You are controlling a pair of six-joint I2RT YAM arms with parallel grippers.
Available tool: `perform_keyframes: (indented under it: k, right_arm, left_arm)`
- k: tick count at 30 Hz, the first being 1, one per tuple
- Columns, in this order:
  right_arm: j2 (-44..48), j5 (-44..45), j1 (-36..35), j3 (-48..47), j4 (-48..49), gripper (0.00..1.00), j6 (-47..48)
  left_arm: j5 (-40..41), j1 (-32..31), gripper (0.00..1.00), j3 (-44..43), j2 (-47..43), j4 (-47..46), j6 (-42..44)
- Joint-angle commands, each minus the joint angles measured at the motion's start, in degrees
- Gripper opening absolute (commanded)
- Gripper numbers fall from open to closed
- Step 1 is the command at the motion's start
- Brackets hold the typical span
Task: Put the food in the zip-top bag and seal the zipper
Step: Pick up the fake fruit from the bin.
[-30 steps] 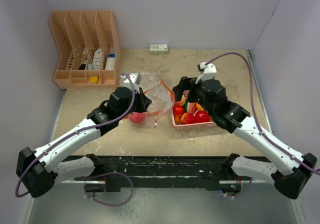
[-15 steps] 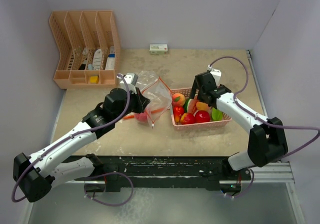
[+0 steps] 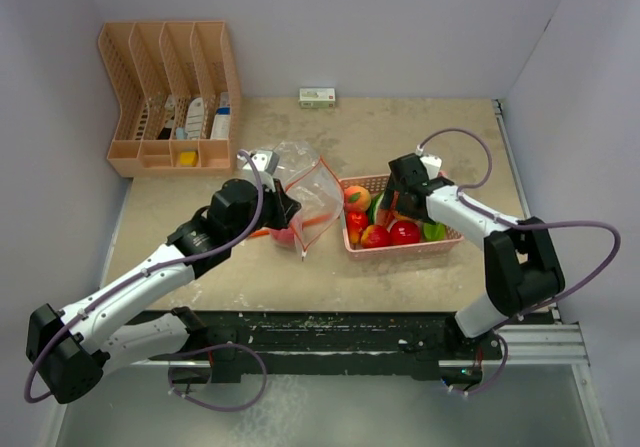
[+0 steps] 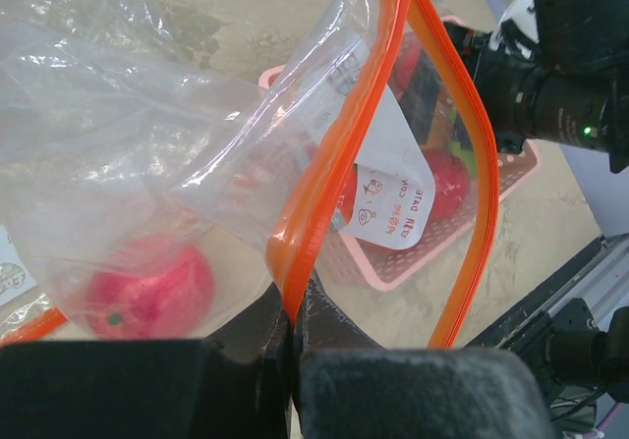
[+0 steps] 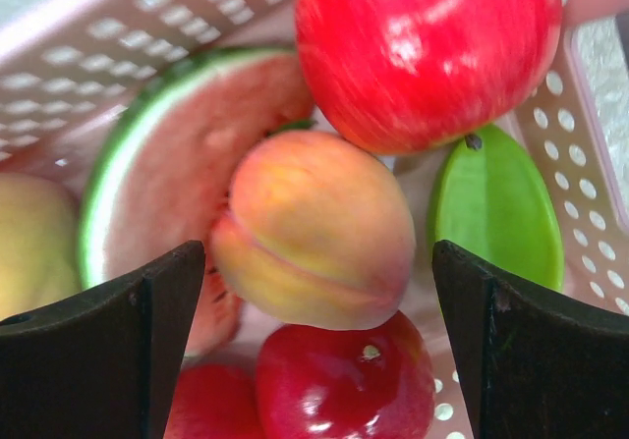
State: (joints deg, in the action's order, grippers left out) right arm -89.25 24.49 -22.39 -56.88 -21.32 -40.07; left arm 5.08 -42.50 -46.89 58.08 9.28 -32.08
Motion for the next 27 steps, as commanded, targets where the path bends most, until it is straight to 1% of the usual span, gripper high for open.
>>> perform_keyframes:
  k: [1,7,10,11,14,19,22,25,27]
  right_arm:
    - [0.2,0.3,0.0,2.5,1.0,0.99,-1.3]
    - [-3.3,0.1,0.9,1.5,4.0,1.0,0.1]
    - [-3.0,1.0,0.9,1.3,4.9,0.96,1.1]
    - [-2.2,1.5,0.9,1.5,5.2,0.93,1.5]
    - [0.2,2.8,0.9,2.3,5.3,0.73,2.6]
    - [6.8,4.9,0.9,3.8,4.7,0.46,4.8]
    - [11.9,2.5,0.8,4.4,4.1,0.36,6.4]
    - [17.6,-2.5,0.3,5.0,5.0,0.33,9.3]
    - [21.3,-7.5,-0.6,5.5,6.3,0.31,11.2]
  left_arm:
    - [-0.9,0.1,0.0,0.2,-0.9,-3.6,0.8]
    - [-0.9,0.1,0.0,0.3,-1.1,-3.3,0.6]
    - [-0.7,0.1,0.0,0.3,-1.4,-3.1,0.4]
    - [-0.7,0.1,0.0,0.3,-1.5,-3.0,0.4]
    - [-0.6,0.1,0.0,0.3,-1.4,-2.4,0.4]
    - [-0.5,0.1,0.0,0.3,-1.3,-1.9,0.3]
    - [-0.6,0.1,0.0,0.2,-0.9,-2.0,0.3]
    - [-0.5,0.2,0.0,0.0,-0.2,-2.0,0.3]
    - [-0.4,0.1,0.0,0.0,0.3,-2.0,0.3]
